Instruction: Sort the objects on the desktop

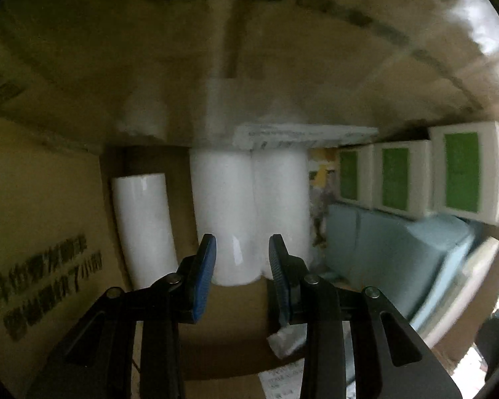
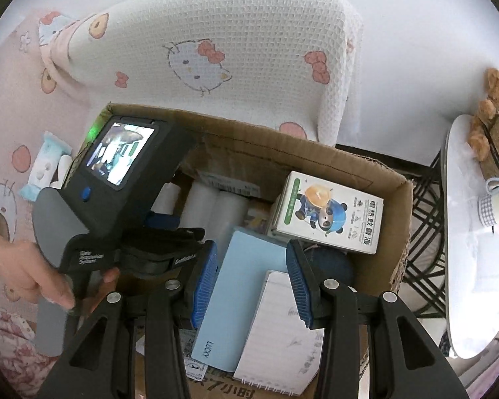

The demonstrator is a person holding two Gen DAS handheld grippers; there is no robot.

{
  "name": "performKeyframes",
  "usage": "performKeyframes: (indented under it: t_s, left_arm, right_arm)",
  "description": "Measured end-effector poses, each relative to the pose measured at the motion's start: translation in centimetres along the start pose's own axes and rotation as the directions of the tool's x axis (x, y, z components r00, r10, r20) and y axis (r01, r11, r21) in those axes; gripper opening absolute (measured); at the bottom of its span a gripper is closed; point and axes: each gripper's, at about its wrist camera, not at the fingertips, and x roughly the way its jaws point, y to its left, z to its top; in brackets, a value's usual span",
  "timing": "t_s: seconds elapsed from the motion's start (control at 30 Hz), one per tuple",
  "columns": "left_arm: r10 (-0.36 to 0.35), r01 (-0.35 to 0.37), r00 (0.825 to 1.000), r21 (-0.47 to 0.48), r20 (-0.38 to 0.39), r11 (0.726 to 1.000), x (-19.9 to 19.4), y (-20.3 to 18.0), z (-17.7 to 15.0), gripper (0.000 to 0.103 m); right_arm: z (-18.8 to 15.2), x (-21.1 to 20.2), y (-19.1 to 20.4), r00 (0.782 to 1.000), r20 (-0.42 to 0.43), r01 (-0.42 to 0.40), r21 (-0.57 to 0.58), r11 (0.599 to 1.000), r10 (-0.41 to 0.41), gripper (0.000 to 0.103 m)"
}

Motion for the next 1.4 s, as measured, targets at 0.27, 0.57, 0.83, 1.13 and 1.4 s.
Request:
performKeyframes:
  t_s: [0.27,0.57,0.83,1.13,1.4]
  left_arm:
    - [0.038,-0.038,0.999,-0.017,-0.006,0.999,1.1,0.4,0.0,0.04]
    - [0.005,-0.006,1.0,-0.022,-0.02,1.0,1.1,1.2,-0.1,0.04]
    - [-0.005,-0.006,0.995,0.113,0.095,0.994,-3.4,0.3,-1.5,0.044]
    - [-0.158,0.03,0.912,0.324,0.379,0.946,-13.0,2.2,-4.5,0.005]
    - [-0.132,-0.165,0.724,0.357,0.677,0.919,-17.7,7.9,-7.9,0.003]
  right_arm:
    - [-0.2,1.5,0.1,0.999,-0.034,-0.037,0.012,0.999,0.037,0.039]
    - [-0.4,2.3,1.1,0.997,-0.062,-0.057,-0.015,0.998,0.056,0.039]
    - [-0.2,2.1,1.5,0.996,-0.046,-0.074,-0.002,0.997,0.074,0.039]
    - [0.2,0.2,2.5,0.997,-0.002,-0.078,0.002,0.997,0.078,0.04]
    - [0.6,-0.8,6.7,0.993,0.021,-0.113,-0.078,0.991,0.115,0.04]
